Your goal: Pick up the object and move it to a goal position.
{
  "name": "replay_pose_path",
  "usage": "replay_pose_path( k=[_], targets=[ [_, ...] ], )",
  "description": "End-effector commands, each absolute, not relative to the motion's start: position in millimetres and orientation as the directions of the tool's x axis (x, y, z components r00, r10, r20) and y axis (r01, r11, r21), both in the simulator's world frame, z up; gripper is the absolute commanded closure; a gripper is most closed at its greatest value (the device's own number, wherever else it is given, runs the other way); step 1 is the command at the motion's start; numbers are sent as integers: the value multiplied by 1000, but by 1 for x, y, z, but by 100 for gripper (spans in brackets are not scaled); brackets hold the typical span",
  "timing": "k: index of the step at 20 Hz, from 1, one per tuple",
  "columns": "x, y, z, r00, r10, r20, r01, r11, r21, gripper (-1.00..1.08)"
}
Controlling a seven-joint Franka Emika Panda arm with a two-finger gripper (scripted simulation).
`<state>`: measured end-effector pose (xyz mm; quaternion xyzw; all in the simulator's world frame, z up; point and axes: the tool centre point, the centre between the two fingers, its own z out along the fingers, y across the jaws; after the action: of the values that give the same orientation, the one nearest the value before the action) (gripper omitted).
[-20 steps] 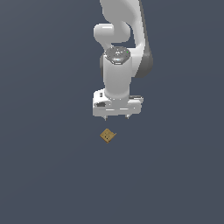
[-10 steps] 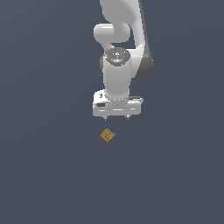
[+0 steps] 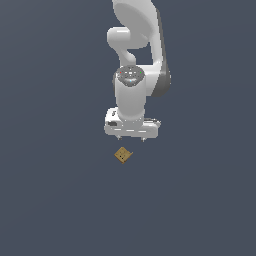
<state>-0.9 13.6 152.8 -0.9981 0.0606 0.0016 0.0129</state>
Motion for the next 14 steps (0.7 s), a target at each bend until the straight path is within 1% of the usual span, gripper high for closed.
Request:
replay_pose_path(
  k=[1,14],
  targets=[
    [0,11,143,983,-184,-7,-184,-983,-25,-92],
    [1,-10,86,844,-536,-8,-536,-844,-11,-92]
  ],
)
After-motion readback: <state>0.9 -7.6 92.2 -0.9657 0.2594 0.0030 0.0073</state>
